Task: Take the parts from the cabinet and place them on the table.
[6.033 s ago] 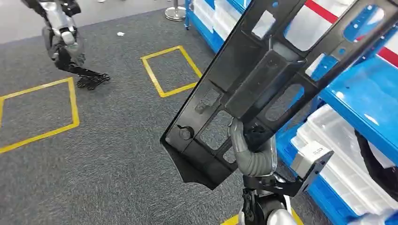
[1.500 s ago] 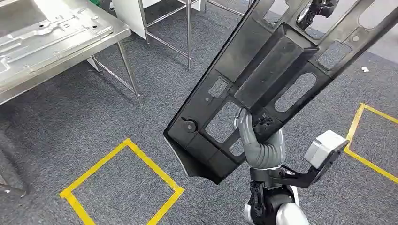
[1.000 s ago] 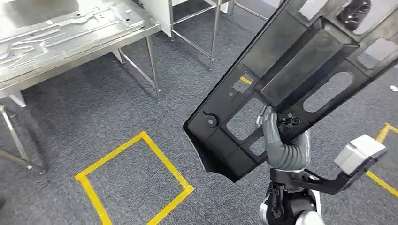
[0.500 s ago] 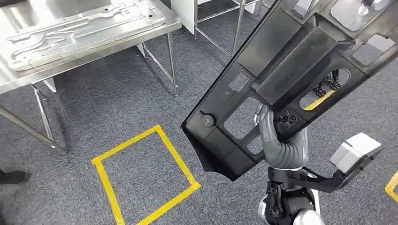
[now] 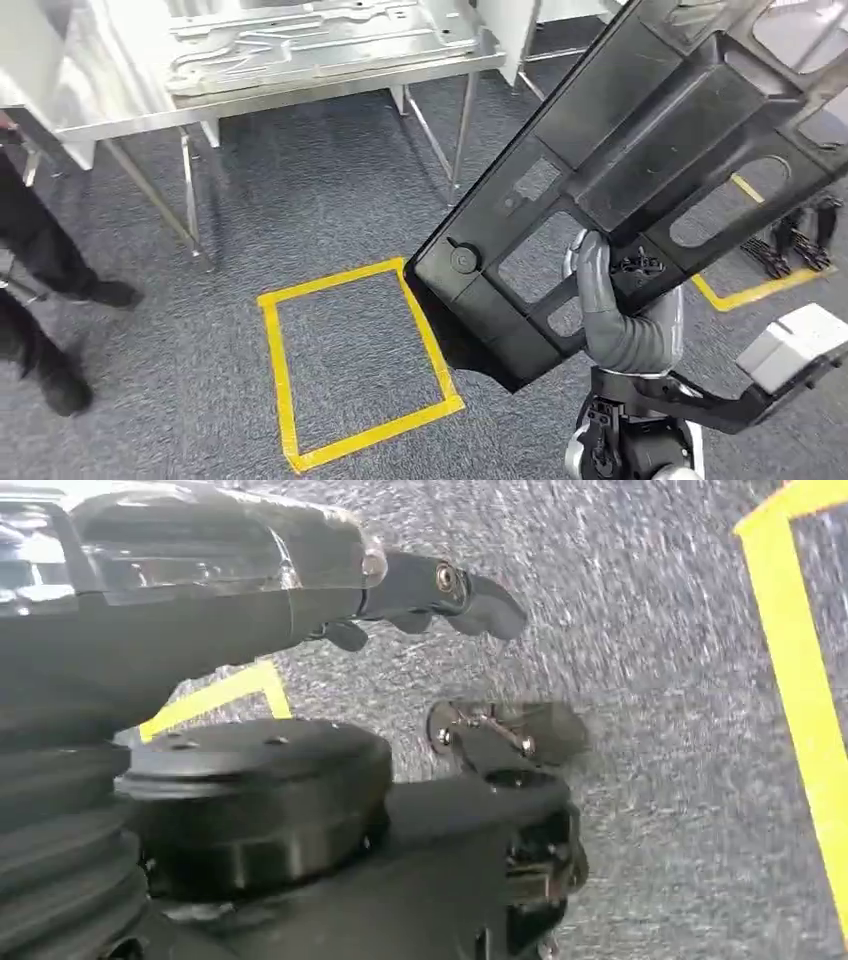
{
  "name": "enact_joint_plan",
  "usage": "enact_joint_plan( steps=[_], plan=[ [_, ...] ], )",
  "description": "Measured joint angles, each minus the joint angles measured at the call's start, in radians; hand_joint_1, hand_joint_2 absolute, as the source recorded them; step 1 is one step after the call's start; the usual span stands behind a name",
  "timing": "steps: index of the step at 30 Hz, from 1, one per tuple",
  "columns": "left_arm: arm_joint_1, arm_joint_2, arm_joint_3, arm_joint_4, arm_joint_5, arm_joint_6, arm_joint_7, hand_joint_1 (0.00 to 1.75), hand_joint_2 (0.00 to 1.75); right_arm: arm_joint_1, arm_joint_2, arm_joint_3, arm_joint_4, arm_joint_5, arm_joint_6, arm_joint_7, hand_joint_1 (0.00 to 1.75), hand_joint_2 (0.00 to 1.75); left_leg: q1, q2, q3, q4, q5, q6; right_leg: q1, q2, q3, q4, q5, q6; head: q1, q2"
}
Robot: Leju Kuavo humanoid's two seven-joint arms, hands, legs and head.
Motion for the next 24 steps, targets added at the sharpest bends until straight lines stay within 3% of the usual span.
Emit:
enact_joint_plan(
  steps=[1,2,3,7,8,9,10,12,13,14,15,17,18,19,23,24],
  plan=[
    [0.0,-0.001,0.0,0.0,0.0,-0.001,-0.001,0.0,1.75,-0.002,-0.001,0.0,-0.001,0.001,0.0,0.002,1.75,1.75,0.0,-0.014,0.002,0.0,0.001,-0.001,0.0,0.019,0.046,-0.11,0.062,-0.005,0.002,0.0],
    [0.0,-0.003,0.0,0.0,0.0,-0.001,-0.001,0.0,1.75,-0.002,-0.001,0.0,-0.003,0.002,0.0,0.003,1.75,1.75,0.001,-0.022,0.001,-0.001,0.001,-0.002,-0.001,0.053,0.072,-0.181,0.095,-0.009,0.005,0.0],
    [-0.002,-0.005,0.0,0.0,0.0,-0.001,-0.001,0.0,1.75,-0.003,-0.002,0.0,-0.003,0.003,0.0,0.003,1.75,1.75,-0.001,-0.029,-0.008,0.001,0.006,-0.01,-0.007,0.106,0.078,-0.195,0.086,-0.015,0.002,0.0],
    [0.001,-0.007,-0.001,0.0,0.001,-0.003,-0.002,0.0,1.75,-0.008,-0.002,0.0,-0.005,0.01,0.0,0.012,1.75,1.75,0.007,-0.062,-0.029,-0.002,0.021,-0.036,-0.002,0.068,0.077,-0.214,0.082,-0.025,0.004,0.0],
    [0.001,-0.006,-0.001,0.0,0.002,-0.003,-0.002,0.0,1.75,-0.011,-0.002,0.001,-0.006,0.013,0.001,0.013,1.75,1.75,0.004,-0.057,-0.032,0.004,0.015,-0.039,-0.013,0.05,0.081,-0.23,0.09,-0.032,0.001,0.0],
    [0.0,-0.008,-0.001,0.0,0.002,-0.003,-0.002,0.0,1.75,-0.015,-0.002,0.002,-0.006,0.018,0.001,0.02,1.75,1.75,-0.007,0.035,-0.043,0.028,-0.008,-0.043,-0.01,0.038,0.083,-0.234,0.094,-0.036,-0.004,0.0],
    [-0.002,-0.007,-0.001,0.0,0.003,-0.004,-0.002,0.0,1.75,-0.016,-0.003,0.001,-0.009,0.022,0.001,0.022,1.75,1.75,-0.004,0.069,-0.071,0.085,-0.049,-0.047,-0.007,0.026,0.082,-0.235,0.096,-0.039,-0.022,0.0],
    [-0.002,-0.009,-0.001,0.0,0.003,-0.005,-0.003,0.0,1.75,-0.016,-0.004,0.001,-0.009,0.028,0.001,0.031,1.75,1.75,0.006,0.075,-0.142,0.249,-0.127,-0.054,-0.005,-0.007,0.08,-0.232,0.095,-0.04,-0.03,0.0],
    [-0.001,-0.011,-0.001,0.0,0.003,-0.005,-0.003,0.0,1.75,-0.016,-0.005,0.002,-0.008,0.029,0.001,0.033,1.75,1.75,0.007,0.072,-0.164,0.305,-0.142,-0.057,-0.003,-0.023,0.079,-0.232,0.095,-0.04,-0.036,0.0],
    [0.0,-0.01,-0.001,0.0,0.003,-0.005,-0.003,0.0,1.75,-0.016,-0.005,0.003,-0.008,0.028,0.001,0.034,1.75,1.75,0.007,0.072,-0.165,0.312,-0.136,-0.058,-0.003,-0.035,0.079,-0.231,0.095,-0.04,-0.04,0.0],
    [0.0,-0.01,-0.001,0.0,0.003,-0.005,-0.003,0.0,1.75,-0.017,-0.005,0.003,-0.008,0.029,0.001,0.034,1.75,1.75,0.007,0.072,-0.136,0.268,-0.104,-0.057,-0.001,-0.051,0.079,-0.23,0.095,-0.04,-0.044,0.0],
    [0.0,-0.01,-0.001,0.0,0.003,-0.005,-0.003,0.0,1.75,-0.02,-0.005,0.004,-0.008,0.029,0.001,0.034,1.75,1.75,0.005,0.095,-0.041,0.108,-0.03,-0.049,0.002,-0.072,0.08,-0.227,0.093,-0.037,-0.047,0.0],
    [-0.001,-0.01,-0.001,0.0,0.003,-0.005,-0.003,0.0,1.75,-0.023,-0.005,0.005,-0.009,0.029,0.001,0.034,1.75,1.75,-0.006,0.173,0.013,0.006,-0.021,-0.038,0.004,-0.082,0.081,-0.224,0.09,-0.032,-0.047,0.0],
    [-0.002,-0.01,-0.001,0.0,0.003,-0.006,-0.003,0.0,1.75,-0.023,-0.006,0.005,-0.01,0.03,0.001,0.034,1.75,1.75,-0.013,0.183,0.016,0.0,-0.022,-0.03,0.01,-0.09,0.078,-0.221,0.087,-0.028,-0.047,0.0],
    [0.0,-0.011,-0.001,0.0,0.006,-0.005,-0.002,0.0,1.75,-0.033,-0.007,0.007,-0.013,0.041,0.001,0.05,1.75,1.75,-0.012,0.132,0.006,-0.005,-0.012,-0.015,0.01,-0.125,0.083,-0.225,0.09,-0.015,-0.046,0.0],
    [0.0,-0.012,-0.001,0.0,0.007,-0.005,-0.002,0.0,1.75,-0.035,-0.008,0.007,-0.014,0.045,0.001,0.056,1.75,1.75,-0.003,0.118,0.007,-0.009,-0.005,-0.007,0.006,-0.1,0.078,-0.219,0.076,-0.002,-0.045,0.0]
  ],
)
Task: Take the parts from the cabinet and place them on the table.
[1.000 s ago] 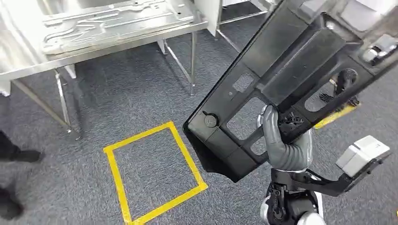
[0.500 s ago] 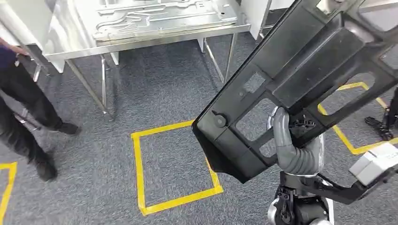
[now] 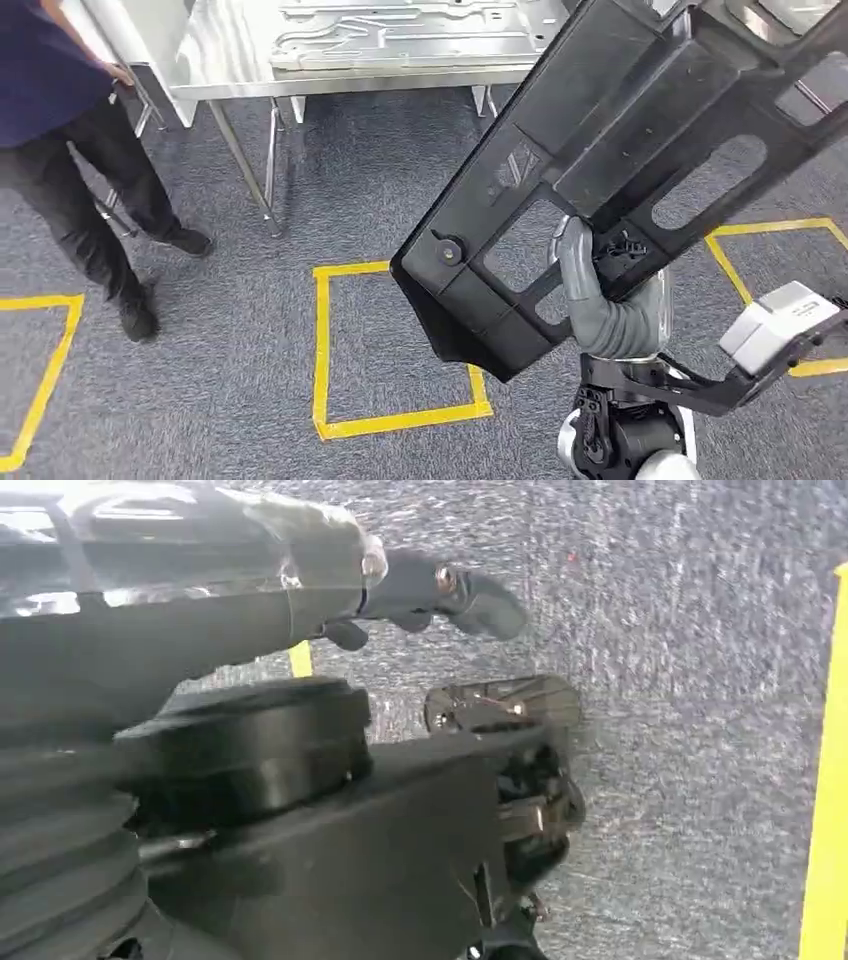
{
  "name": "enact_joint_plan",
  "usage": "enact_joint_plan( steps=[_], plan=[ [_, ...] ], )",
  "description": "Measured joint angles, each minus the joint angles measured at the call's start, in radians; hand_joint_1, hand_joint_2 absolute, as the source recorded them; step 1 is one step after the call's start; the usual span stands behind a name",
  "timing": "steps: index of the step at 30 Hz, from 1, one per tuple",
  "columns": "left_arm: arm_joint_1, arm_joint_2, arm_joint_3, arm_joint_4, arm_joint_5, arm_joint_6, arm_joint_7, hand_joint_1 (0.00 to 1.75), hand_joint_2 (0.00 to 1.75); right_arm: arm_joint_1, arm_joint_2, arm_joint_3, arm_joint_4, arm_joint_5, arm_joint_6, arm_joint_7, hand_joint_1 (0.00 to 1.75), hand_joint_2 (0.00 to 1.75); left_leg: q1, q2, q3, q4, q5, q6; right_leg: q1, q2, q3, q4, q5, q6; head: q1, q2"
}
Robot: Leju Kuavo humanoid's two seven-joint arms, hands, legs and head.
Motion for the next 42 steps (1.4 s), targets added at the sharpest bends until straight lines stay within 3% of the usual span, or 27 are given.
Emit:
enact_joint_plan(
  steps=[1,2,4,5,7,9,10,11,12,13,14,18,24,29,31,33,35,36,37,38,39,41,42],
  plan=[
    [-0.001,-0.001,0.0,0.0,0.002,0.001,0.001,0.0,1.75,0.0,-0.005,0.002,-0.001,0.005,0.0,0.005,1.75,1.75,0.002,-0.016,-0.003,0.0,0.003,0.004,-0.004,0.059,-0.012,0.041,-0.036,0.008,0.005,0.0],
    [-0.003,-0.003,0.0,0.0,0.002,0.001,0.001,0.0,1.75,0.001,-0.005,0.002,-0.003,0.006,0.0,0.006,1.75,1.75,0.002,-0.026,-0.003,0.0,0.005,0.007,-0.007,0.077,-0.034,0.099,-0.073,0.011,0.01,0.0],
    [-0.004,-0.007,0.0,0.0,0.005,0.0,0.004,0.0,1.75,0.002,-0.01,0.003,-0.004,0.006,0.0,0.009,1.75,1.75,0.0,-0.051,-0.007,0.001,0.009,0.012,-0.008,0.091,-0.108,0.273,-0.151,0.014,0.018,0.0],
    [-0.003,-0.008,0.0,0.0,0.009,0.0,0.005,0.0,1.75,0.002,-0.012,0.003,-0.004,0.002,0.0,0.009,1.75,1.75,0.0,-0.061,-0.008,0.001,0.01,0.012,-0.008,0.093,-0.127,0.317,-0.158,0.014,0.023,0.0],
    [-0.001,-0.01,0.0,0.0,0.016,0.0,0.006,0.0,1.75,0.002,-0.013,0.003,-0.005,-0.015,-0.001,0.002,1.75,1.75,0.0,-0.078,-0.008,0.002,0.01,0.011,-0.008,0.093,-0.11,0.276,-0.109,0.011,0.029,0.0],
    [-0.001,-0.013,0.0,0.0,0.02,0.0,0.003,0.0,1.75,0.002,-0.013,0.003,-0.007,-0.028,-0.001,-0.011,1.75,1.75,0.0,-0.09,-0.004,0.004,0.01,0.01,-0.009,0.094,-0.025,0.086,-0.001,0.004,0.037,0.0],
    [-0.001,-0.015,0.0,0.0,0.021,0.0,0.001,0.0,1.75,0.001,-0.013,0.003,-0.008,-0.031,-0.001,-0.018,1.75,1.75,0.0,-0.092,-0.003,0.003,0.01,0.008,-0.009,0.098,0.006,0.015,0.015,0.0,0.043,0.0],
    [-0.001,-0.015,0.0,0.0,0.021,0.0,-0.001,0.0,1.75,0.0,-0.013,0.003,-0.008,-0.037,-0.001,-0.021,1.75,1.75,-0.001,-0.093,-0.008,0.0,0.013,0.002,-0.007,0.106,0.01,0.009,0.002,-0.001,0.042,0.0],
    [-0.002,-0.015,0.0,0.0,0.024,0.0,-0.005,0.0,1.75,0.0,-0.013,0.002,-0.009,-0.039,-0.001,-0.025,1.75,1.75,-0.002,-0.093,-0.017,0.008,0.014,-0.003,-0.004,0.107,0.009,-0.006,0.008,-0.005,0.045,0.0],
    [-0.001,-0.014,0.0,0.0,0.026,0.0,-0.008,0.0,1.75,0.002,-0.013,0.003,-0.009,-0.044,0.0,-0.026,1.75,1.75,-0.007,-0.089,-0.021,0.012,0.006,-0.002,-0.006,0.108,0.004,-0.011,0.007,-0.007,0.048,0.0],
    [0.001,-0.014,0.0,0.0,0.028,0.0,-0.008,0.0,1.75,0.002,-0.013,0.003,-0.009,-0.047,0.0,-0.028,1.75,1.75,-0.007,-0.085,-0.021,0.01,0.01,0.017,-0.006,0.108,0.004,-0.009,0.007,-0.006,0.041,0.0],
    [0.001,-0.01,0.0,0.0,0.051,-0.003,0.011,0.0,1.75,0.002,-0.013,0.003,-0.009,-0.048,0.0,-0.032,1.75,1.75,-0.006,-0.074,-0.014,0.006,0.009,0.014,-0.003,0.115,0.005,-0.007,0.006,-0.011,0.018,0.0],
    [0.001,-0.005,0.0,0.0,0.09,-0.014,0.006,0.0,1.75,0.002,-0.013,0.003,-0.01,-0.025,0.0,-0.025,1.75,1.75,-0.009,-0.067,-0.012,0.005,0.007,0.009,-0.006,0.121,0.005,-0.006,0.006,-0.012,0.003,0.0],
    [0.001,-0.003,0.001,0.0,0.107,-0.02,-0.005,0.0,1.75,0.001,-0.013,0.002,-0.016,-0.005,0.0,-0.015,1.75,1.75,-0.011,-0.067,-0.012,-0.001,0.002,0.015,-0.009,0.122,0.014,-0.009,0.011,-0.003,0.001,0.0],
    [0.001,-0.003,0.001,0.0,0.108,-0.02,-0.007,0.0,1.75,-0.001,-0.014,0.002,-0.019,-0.004,0.0,-0.015,1.75,1.75,-0.006,-0.066,0.005,-0.015,0.004,0.017,-0.008,0.122,0.015,-0.002,0.017,0.006,0.001,0.0],
    [0.001,-0.004,0.001,0.0,0.108,-0.02,-0.008,0.0,1.75,-0.004,-0.016,0.002,-0.021,-0.003,0.0,-0.015,1.75,1.75,0.0,-0.063,0.021,-0.024,0.006,0.018,-0.008,0.112,-0.005,0.049,-0.028,0.016,0.006,0.0],
    [0.001,-0.004,0.001,0.0,0.108,-0.02,-0.008,0.0,1.75,-0.004,-0.017,0.002,-0.023,-0.003,0.0,-0.015,1.75,1.75,-0.001,-0.058,0.023,-0.024,0.001,0.021,-0.013,0.108,-0.068,0.171,-0.093,0.026,0.015,0.0],
    [0.002,-0.003,0.002,0.0,0.109,-0.021,-0.009,0.0,1.75,-0.002,-0.018,0.002,-0.022,-0.001,0.0,-0.014,1.75,1.75,-0.001,-0.054,0.024,-0.023,-0.003,0.021,-0.015,0.108,-0.114,0.25,-0.123,0.032,0.016,0.0],
    [0.003,-0.003,0.002,0.0,0.11,-0.021,-0.01,0.0,1.75,-0.001,-0.019,0.003,-0.022,0.001,0.0,-0.012,1.75,1.75,-0.001,-0.053,0.025,-0.023,-0.005,0.02,-0.016,0.107,-0.133,0.28,-0.132,0.034,0.018,0.0],
    [0.005,-0.003,0.002,0.0,0.113,-0.021,-0.011,0.0,1.75,0.0,-0.019,0.003,-0.022,0.006,0.0,-0.01,1.75,1.75,-0.001,-0.052,0.03,-0.023,-0.009,0.017,-0.017,0.105,-0.141,0.281,-0.115,0.036,0.019,0.0],
    [0.005,-0.003,0.002,0.0,0.118,-0.021,-0.011,0.0,1.75,0.0,-0.019,0.003,-0.023,0.012,0.0,-0.008,1.75,1.75,-0.001,-0.052,0.038,-0.023,-0.015,0.014,-0.018,0.104,-0.122,0.228,-0.066,0.038,0.021,0.0],
    [0.005,-0.005,0.003,0.0,0.126,-0.023,-0.016,0.0,1.75,0.0,-0.019,0.003,-0.023,0.019,0.0,-0.003,1.75,1.75,0.0,-0.055,0.055,-0.023,-0.025,0.007,-0.021,0.105,-0.057,0.072,0.038,0.035,0.024,0.0],
    [0.005,-0.006,0.003,0.001,0.13,-0.024,-0.018,0.0,1.75,0.001,-0.019,0.003,-0.023,0.025,0.0,-0.001,1.75,1.75,0.0,-0.057,0.058,-0.024,-0.032,0.001,-0.022,0.112,-0.027,0.013,0.049,0.027,0.024,0.0]
  ],
)
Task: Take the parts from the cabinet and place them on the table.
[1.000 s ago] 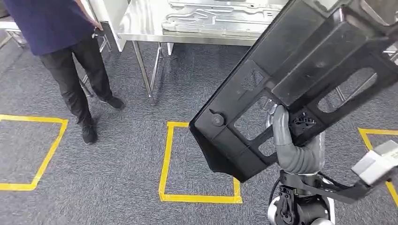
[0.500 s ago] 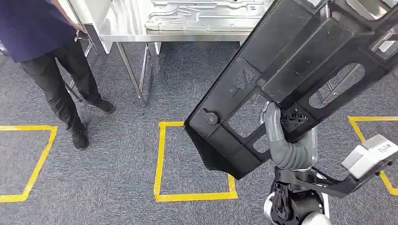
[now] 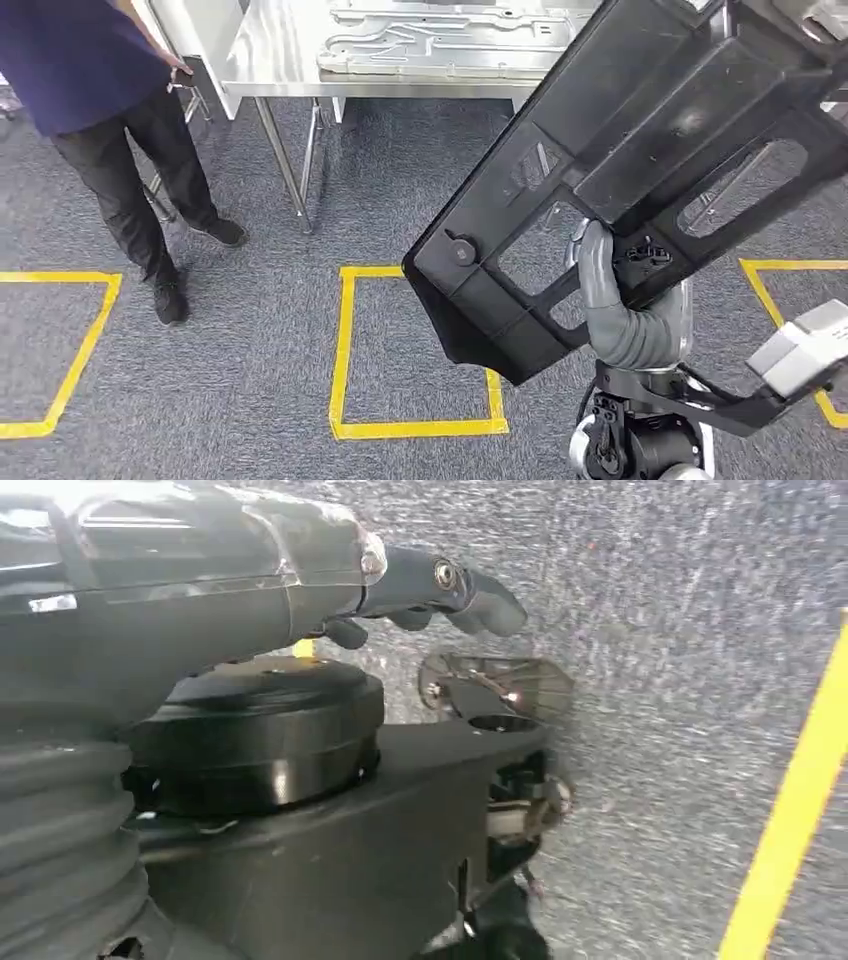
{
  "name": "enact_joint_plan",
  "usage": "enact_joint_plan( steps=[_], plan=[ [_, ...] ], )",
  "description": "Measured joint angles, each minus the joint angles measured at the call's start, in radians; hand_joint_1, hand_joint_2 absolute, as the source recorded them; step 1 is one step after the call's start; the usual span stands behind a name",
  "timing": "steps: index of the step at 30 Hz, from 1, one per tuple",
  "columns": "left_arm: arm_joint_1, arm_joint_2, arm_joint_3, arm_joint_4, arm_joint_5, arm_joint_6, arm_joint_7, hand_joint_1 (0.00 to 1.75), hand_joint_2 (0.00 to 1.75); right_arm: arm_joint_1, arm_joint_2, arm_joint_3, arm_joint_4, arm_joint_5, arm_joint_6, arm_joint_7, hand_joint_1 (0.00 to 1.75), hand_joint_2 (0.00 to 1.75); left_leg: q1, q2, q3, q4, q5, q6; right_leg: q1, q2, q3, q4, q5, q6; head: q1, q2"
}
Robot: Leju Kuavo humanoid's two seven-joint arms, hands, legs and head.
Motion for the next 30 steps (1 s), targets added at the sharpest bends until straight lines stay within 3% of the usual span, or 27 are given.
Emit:
enact_joint_plan(
  steps=[1,3,6,7,9,11,12,14,15,16,17,18,19,21,23,24,25,26,27,28,29,30],
  plan=[
    [-0.003,0.0,0.0,0.0,0.002,0.0,-0.002,0.0,1.75,-0.001,0.0,0.0,0.0,0.002,0.0,0.0,1.75,1.75,-0.002,-0.003,-0.001,0.004,0.0,-0.003,0.006,-0.003,-0.005,-0.019,-0.04,-0.006,-0.004,0.0],
    [-0.001,-0.001,0.0,0.0,0.009,0.0,-0.004,0.0,1.75,0.002,0.0,0.001,-0.002,0.004,0.0,0.003,1.75,1.75,-0.002,-0.006,-0.003,0.011,-0.005,-0.018,0.009,-0.007,-0.001,-0.02,-0.022,-0.032,-0.006,0.0],
    [-0.001,-0.001,0.0,0.0,0.013,0.0,-0.005,0.0,1.75,0.001,-0.001,0.003,-0.002,-0.001,0.0,0.0,1.75,1.75,-0.001,-0.003,-0.006,0.037,-0.013,-0.03,0.003,-0.016,0.026,-0.03,-0.028,-0.048,-0.007,0.0],
    [-0.003,-0.001,0.0,0.0,0.014,0.0,-0.005,0.0,1.75,0.0,0.0,0.003,-0.001,-0.007,0.0,-0.006,1.75,1.75,0.001,0.004,-0.048,0.113,-0.023,-0.037,0.003,-0.021,0.039,-0.031,-0.036,-0.056,-0.02,0.0],
    [-0.002,0.0,0.0,0.0,0.016,0.0,-0.006,0.0,1.75,0.005,0.0,0.004,0.003,-0.02,0.0,-0.021,1.75,1.75,0.006,0.006,-0.15,0.26,-0.067,-0.043,0.003,-0.025,0.054,-0.031,-0.052,-0.058,-0.027,0.0],
    [0.002,0.001,0.0,0.0,0.018,0.0,-0.009,0.0,1.75,0.011,0.0,0.006,0.009,-0.032,0.0,-0.032,1.75,1.75,0.008,0.006,-0.227,0.328,-0.105,-0.046,0.003,-0.024,0.075,-0.031,-0.071,-0.057,-0.03,0.0],
    [0.003,0.002,0.0,0.001,0.018,0.0,-0.01,0.0,1.75,0.018,-0.001,0.007,0.01,-0.038,0.0,-0.041,1.75,1.75,0.008,0.007,-0.237,0.31,-0.103,-0.046,0.003,-0.024,0.091,-0.031,-0.083,-0.055,-0.031,0.0],
    [0.003,0.004,0.0,0.001,0.016,0.004,-0.011,0.0,1.75,0.031,-0.001,0.008,0.009,-0.055,0.0,-0.056,1.75,1.75,0.008,0.009,-0.216,0.205,-0.04,-0.04,0.002,-0.024,0.125,-0.031,-0.109,-0.049,-0.032,0.0],
    [0.004,0.004,0.0,0.001,0.014,0.007,-0.011,0.0,1.75,0.043,-0.001,0.007,0.009,-0.065,0.0,-0.065,1.75,1.75,0.008,0.017,-0.193,0.112,0.052,-0.034,0.002,-0.027,0.149,-0.032,-0.128,-0.044,-0.034,0.0],
    [0.008,0.005,0.0,0.002,0.011,0.011,-0.011,0.0,1.75,0.053,-0.003,0.006,0.009,-0.076,0.0,-0.073,1.75,1.75,0.005,0.026,-0.192,0.074,0.131,-0.028,0.004,-0.028,0.16,-0.032,-0.143,-0.038,-0.04,0.0],
    [0.006,0.005,0.001,0.002,0.01,0.013,-0.011,0.0,1.75,0.064,-0.004,0.005,0.009,-0.087,0.0,-0.079,1.75,1.75,0.0,0.029,-0.195,0.073,0.101,-0.024,0.005,-0.024,0.162,-0.034,-0.149,-0.033,-0.045,0.0],
    [0.004,0.004,0.001,0.002,0.009,0.018,-0.011,0.0,1.75,0.073,-0.007,-0.001,0.006,-0.102,0.0,-0.088,1.75,1.75,-0.003,0.026,-0.19,0.075,0.099,-0.012,0.004,-0.026,0.158,-0.045,-0.156,-0.022,-0.044,0.0],
    [0.005,0.003,0.001,0.003,0.007,0.022,-0.011,0.0,1.75,0.081,-0.012,-0.005,0.003,-0.111,0.0,-0.092,1.75,1.75,-0.004,0.023,-0.189,0.069,0.089,-0.005,0.002,-0.027,0.176,-0.051,-0.154,-0.016,-0.045,0.0],
    [0.005,0.002,0.001,0.003,0.006,0.024,-0.011,0.0,1.75,0.09,-0.017,-0.012,-0.002,-0.117,0.0,-0.103,1.75,1.75,-0.001,0.018,-0.166,0.063,0.075,0.011,0.002,-0.026,0.173,-0.02,-0.133,-0.004,-0.044,0.0],
    [0.007,0.002,0.001,0.004,0.006,0.024,-0.011,0.0,1.75,0.093,-0.024,-0.016,-0.002,-0.118,0.0,-0.106,1.75,1.75,-0.001,0.016,-0.138,0.056,0.057,0.02,0.002,-0.02,0.099,0.111,-0.11,-0.011,-0.037,0.0],
    [0.007,0.001,0.001,0.004,0.006,0.024,-0.011,0.0,1.75,0.098,-0.027,-0.019,-0.002,-0.118,0.0,-0.106,1.75,1.75,-0.003,0.015,-0.118,0.055,0.042,0.023,0.006,-0.018,0.035,0.204,-0.133,-0.012,-0.032,0.0],
    [0.008,0.001,0.001,0.004,0.006,0.024,-0.011,0.0,1.75,0.104,-0.032,-0.021,-0.002,-0.118,0.0,-0.106,1.75,1.75,-0.006,0.012,-0.101,0.054,0.027,0.026,0.009,-0.017,-0.013,0.257,-0.18,-0.011,-0.025,0.0],
    [0.008,0.001,0.001,0.004,0.006,0.024,-0.011,0.0,1.75,0.107,-0.034,-0.022,-0.002,-0.119,0.0,-0.106,1.75,1.75,-0.009,0.01,-0.086,0.054,0.016,0.028,0.009,-0.016,-0.04,0.279,-0.223,-0.01,-0.02,0.0],
    [0.008,0.0,0.001,0.005,0.006,0.024,-0.011,0.0,1.75,0.11,-0.034,-0.026,-0.002,-0.12,0.0,-0.106,1.75,1.75,-0.013,0.006,-0.059,0.054,-0.004,0.03,0.01,-0.016,-0.066,0.282,-0.275,-0.011,-0.017,0.0],
    [0.008,0.0,0.001,0.005,0.006,0.025,-0.011,0.0,1.75,0.112,-0.036,-0.028,-0.002,-0.125,0.0,-0.107,1.75,1.75,-0.018,0.003,-0.035,0.054,-0.02,0.032,0.012,-0.015,-0.076,0.265,-0.289,-0.014,-0.016,0.0],
    [0.008,0.0,0.001,0.005,0.006,0.026,-0.011,0.0,1.75,0.112,-0.037,-0.029,-0.002,-0.129,0.0,-0.109,1.75,1.75,-0.021,0.001,-0.012,0.054,-0.035,0.032,0.015,-0.014,-0.077,0.233,-0.279,-0.021,-0.012,0.0],
    [0.007,0.0,0.001,0.005,0.006,0.028,-0.011,0.0,1.75,0.113,-0.04,-0.029,-0.002,-0.138,0.0,-0.112,1.75,1.75,-0.027,-0.001,0.017,0.053,-0.054,0.032,0.021,-0.013,-0.076,0.169,-0.217,-0.033,-0.007,0.0]
  ],
)
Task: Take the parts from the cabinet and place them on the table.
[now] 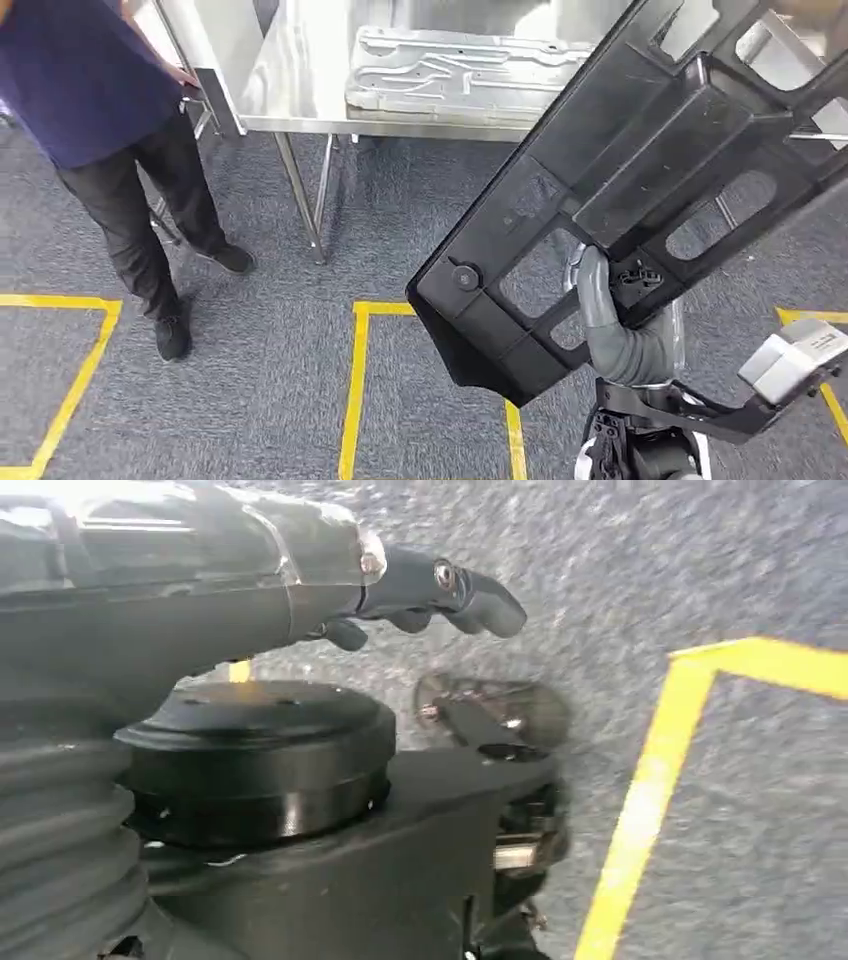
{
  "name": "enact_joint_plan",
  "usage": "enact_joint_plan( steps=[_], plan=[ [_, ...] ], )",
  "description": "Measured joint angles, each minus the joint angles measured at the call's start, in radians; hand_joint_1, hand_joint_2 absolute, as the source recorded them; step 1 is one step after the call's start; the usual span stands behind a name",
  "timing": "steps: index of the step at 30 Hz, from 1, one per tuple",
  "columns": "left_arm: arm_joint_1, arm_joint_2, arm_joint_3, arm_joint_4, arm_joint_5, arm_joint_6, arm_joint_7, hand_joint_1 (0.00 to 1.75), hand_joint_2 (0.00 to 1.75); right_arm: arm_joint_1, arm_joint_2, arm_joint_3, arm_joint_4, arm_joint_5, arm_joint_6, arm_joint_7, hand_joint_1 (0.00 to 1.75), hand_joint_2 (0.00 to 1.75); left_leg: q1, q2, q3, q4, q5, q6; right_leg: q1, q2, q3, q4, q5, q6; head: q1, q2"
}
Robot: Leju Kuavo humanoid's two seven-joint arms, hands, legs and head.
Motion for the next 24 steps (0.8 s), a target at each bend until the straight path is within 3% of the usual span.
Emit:
enact_joint_plan(
  steps=[2,3,4,5,6,8,9,10,12,14,16,17,18,19,20,21,23,24],
  plan=[
    [0.001,-0.004,0.0,0.0,0.0,0.003,-0.001,0.0,1.75,0.001,-0.006,0.0,0.0,-0.014,0.0,-0.008,1.75,1.75,-0.004,0.002,0.023,-0.004,-0.026,0.002,0.016,0.005,-0.006,-0.108,0.203,-0.028,0.005,0.0],
    [-0.001,-0.008,0.0,0.001,0.002,0.005,-0.002,0.0,1.75,0.001,-0.01,-0.001,0.002,-0.021,0.0,-0.013,1.75,1.75,-0.001,0.001,0.032,-0.007,-0.035,-0.005,0.024,0.013,-0.02,-0.1,0.237,-0.036,-0.019,0.0],
    [-0.003,-0.008,0.0,0.001,0.003,0.006,-0.004,0.0,1.75,-0.004,-0.011,0.0,0.001,-0.025,0.0,-0.014,1.75,1.75,0.007,0.002,0.032,-0.014,-0.037,-0.008,0.031,0.013,0.002,-0.135,0.225,-0.043,-0.014,0.0],
    [-0.004,-0.011,0.0,0.0,0.003,0.006,-0.004,0.0,1.75,-0.008,-0.013,0.002,0.001,-0.028,0.001,-0.015,1.75,1.75,0.009,0.004,0.039,-0.022,-0.037,-0.012,0.034,0.013,0.003,-0.141,0.224,-0.045,-0.008,0.0],
    [-0.005,-0.014,0.0,0.0,0.003,0.005,-0.005,0.0,1.75,-0.01,-0.014,0.002,0.0,-0.029,0.001,-0.016,1.75,1.75,0.01,0.006,0.042,-0.011,-0.021,-0.018,0.036,0.014,0.019,-0.159,0.221,-0.049,-0.001,0.0],
    [-0.011,-0.013,0.0,0.0,0.004,0.007,-0.006,0.0,1.75,-0.01,-0.013,0.002,0.0,-0.03,0.001,-0.018,1.75,1.75,0.002,0.004,0.031,0.034,-0.004,-0.026,0.018,0.011,0.063,-0.192,0.218,-0.049,0.007,0.0],
    [-0.013,-0.016,0.0,0.0,0.004,0.007,-0.008,0.0,1.75,-0.013,-0.014,0.002,0.001,-0.03,0.001,-0.018,1.75,1.75,0.004,0.002,-0.012,0.115,0.013,-0.039,0.012,0.006,0.092,-0.209,0.208,-0.052,-0.004,0.0],
    [-0.012,-0.015,0.0,0.0,0.004,0.007,-0.008,0.0,1.75,-0.016,-0.014,0.002,0.001,-0.03,0.001,-0.018,1.75,1.75,0.01,0.001,-0.056,0.172,0.002,-0.043,0.006,0.005,0.105,-0.213,0.201,-0.051,-0.009,0.0],
    [-0.007,-0.014,0.0,0.0,0.005,0.007,-0.008,0.0,1.75,-0.018,-0.014,0.003,0.002,-0.03,0.001,-0.018,1.75,1.75,0.026,0.002,-0.157,0.264,-0.083,-0.059,-0.007,0.004,0.136,-0.218,0.175,-0.04,-0.014,0.0],
    [-0.005,-0.013,0.0,0.001,0.005,0.007,-0.008,0.0,1.75,-0.018,-0.014,0.003,0.003,-0.03,0.001,-0.018,1.75,1.75,0.038,0.004,-0.2,0.255,-0.12,-0.075,-0.02,0.006,0.166,-0.218,0.149,-0.028,-0.019,0.0],
    [-0.005,-0.01,0.0,0.002,0.005,0.007,-0.008,0.0,1.75,-0.018,-0.014,0.003,0.003,-0.03,0.001,-0.018,1.75,1.75,0.052,0.009,-0.197,0.148,-0.067,-0.092,-0.038,0.006,0.214,-0.218,0.111,-0.009,-0.022,0.0],
    [-0.005,-0.009,0.0,0.003,0.005,0.008,-0.008,0.0,1.75,-0.018,-0.014,0.003,0.003,-0.03,0.001,-0.018,1.75,1.75,0.058,0.014,-0.189,0.09,-0.02,-0.102,-0.045,0.006,0.235,-0.217,0.094,0.0,-0.024,0.0],
    [-0.003,-0.008,0.0,0.004,0.005,0.008,-0.008,0.0,1.75,-0.018,-0.014,0.003,0.003,-0.03,0.002,-0.018,1.75,1.75,0.064,0.034,-0.18,0.049,0.094,-0.117,-0.053,0.006,0.26,-0.215,0.07,0.013,-0.032,0.0],
    [-0.002,-0.009,0.0,0.004,0.005,0.007,-0.006,0.0,1.75,-0.019,-0.014,0.003,0.005,-0.031,0.002,-0.018,1.75,1.75,0.056,0.035,-0.198,0.064,0.134,-0.112,-0.052,0.004,0.278,-0.211,0.051,0.026,-0.048,0.0],
    [-0.005,-0.01,0.0,0.004,0.005,0.008,-0.006,0.0,1.75,-0.021,-0.016,0.003,0.006,-0.031,0.003,-0.018,1.75,1.75,0.052,0.037,-0.195,0.049,0.1,-0.094,-0.052,0.005,0.273,-0.21,0.045,0.032,-0.057,0.0],
    [-0.007,-0.013,0.0,0.004,0.005,0.008,-0.006,0.0,1.75,-0.03,-0.018,0.004,0.006,-0.032,0.003,-0.019,1.75,1.75,0.05,0.035,-0.197,0.065,0.11,-0.068,-0.052,0.003,0.268,-0.212,0.038,0.042,-0.053,0.0],
    [-0.005,-0.015,0.0,0.005,0.005,0.008,-0.008,0.0,1.75,-0.034,-0.023,0.005,0.008,-0.032,0.005,-0.019,1.75,1.75,0.05,0.029,-0.192,0.066,0.087,-0.053,-0.055,0.002,0.274,-0.21,0.049,0.046,-0.039,0.0],
    [-0.005,-0.014,0.0,0.005,0.008,0.008,-0.013,0.0,1.75,-0.048,-0.025,0.006,0.009,-0.033,0.008,-0.019,1.75,1.75,0.051,0.023,-0.175,0.062,0.079,-0.046,-0.055,0.001,0.254,-0.165,0.072,0.053,-0.03,0.0]
  ],
)
